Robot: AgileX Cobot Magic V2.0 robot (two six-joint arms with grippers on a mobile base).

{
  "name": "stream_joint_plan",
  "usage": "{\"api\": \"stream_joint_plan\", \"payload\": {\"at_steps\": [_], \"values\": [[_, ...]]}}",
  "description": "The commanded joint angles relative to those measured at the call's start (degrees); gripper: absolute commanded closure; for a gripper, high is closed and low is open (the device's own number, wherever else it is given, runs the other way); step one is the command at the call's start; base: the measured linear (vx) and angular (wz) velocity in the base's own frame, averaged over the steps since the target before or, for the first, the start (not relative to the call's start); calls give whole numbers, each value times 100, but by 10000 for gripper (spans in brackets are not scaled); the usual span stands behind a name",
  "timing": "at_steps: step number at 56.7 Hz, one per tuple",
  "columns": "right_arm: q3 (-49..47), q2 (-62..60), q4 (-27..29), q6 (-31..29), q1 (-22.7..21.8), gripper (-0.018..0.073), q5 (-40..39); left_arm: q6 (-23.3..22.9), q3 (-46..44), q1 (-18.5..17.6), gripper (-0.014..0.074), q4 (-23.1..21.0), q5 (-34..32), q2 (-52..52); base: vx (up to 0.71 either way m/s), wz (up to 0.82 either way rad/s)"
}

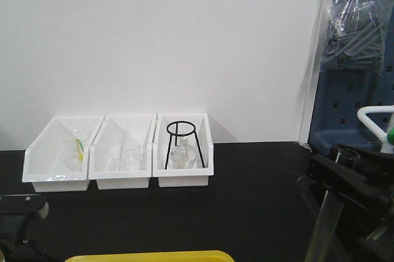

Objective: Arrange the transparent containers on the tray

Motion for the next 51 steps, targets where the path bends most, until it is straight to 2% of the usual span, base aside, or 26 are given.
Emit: {"api": "stream_joint_plan", "payload": {"at_steps": [1, 24, 35, 51], "values": [[-174, -30, -169, -25, 0, 571, 99, -69, -201, -34, 594, -92, -578, 281, 0, 0], [-174, -30, -169, -25, 0, 571, 99, -221, -195, -34, 567, -86, -978, 1409, 0, 0], [-174, -30, -169, -25, 0, 571, 99, -209, -195, -34, 456, -84, -1026, 1760, 0, 0], [-174, -30, -169, -25, 0, 571, 83, -218, -195, -34, 235, -85, -1083, 2016, 0, 0]]}}
